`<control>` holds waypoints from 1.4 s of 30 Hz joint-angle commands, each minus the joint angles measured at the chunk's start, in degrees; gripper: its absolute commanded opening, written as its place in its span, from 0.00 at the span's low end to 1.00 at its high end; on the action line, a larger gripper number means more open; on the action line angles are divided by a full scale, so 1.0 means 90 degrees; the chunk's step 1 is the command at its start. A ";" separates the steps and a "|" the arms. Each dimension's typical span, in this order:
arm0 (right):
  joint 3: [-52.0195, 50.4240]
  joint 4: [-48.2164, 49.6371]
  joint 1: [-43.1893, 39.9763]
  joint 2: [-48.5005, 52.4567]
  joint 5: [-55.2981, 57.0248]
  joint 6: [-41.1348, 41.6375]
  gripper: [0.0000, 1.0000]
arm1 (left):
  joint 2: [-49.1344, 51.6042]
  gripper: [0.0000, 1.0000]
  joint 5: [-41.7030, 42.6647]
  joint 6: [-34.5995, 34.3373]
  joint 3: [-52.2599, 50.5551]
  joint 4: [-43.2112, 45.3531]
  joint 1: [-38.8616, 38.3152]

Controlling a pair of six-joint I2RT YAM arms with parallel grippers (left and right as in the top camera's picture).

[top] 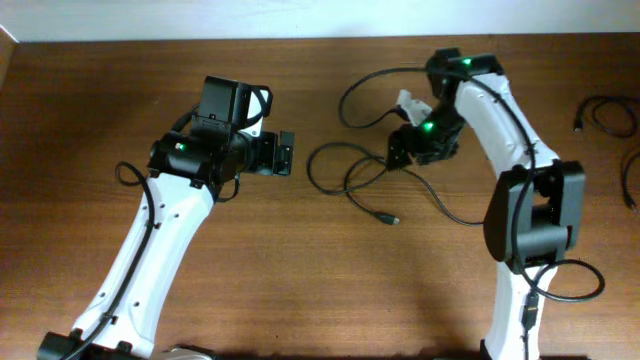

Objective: Untangle cables

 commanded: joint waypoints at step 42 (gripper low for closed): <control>0.0525 0.2212 -0.4731 -0.0015 -0.1821 0.1382 0.99 | -0.0107 0.99 -0.0044 -0.0032 0.0022 0.0012 0.0044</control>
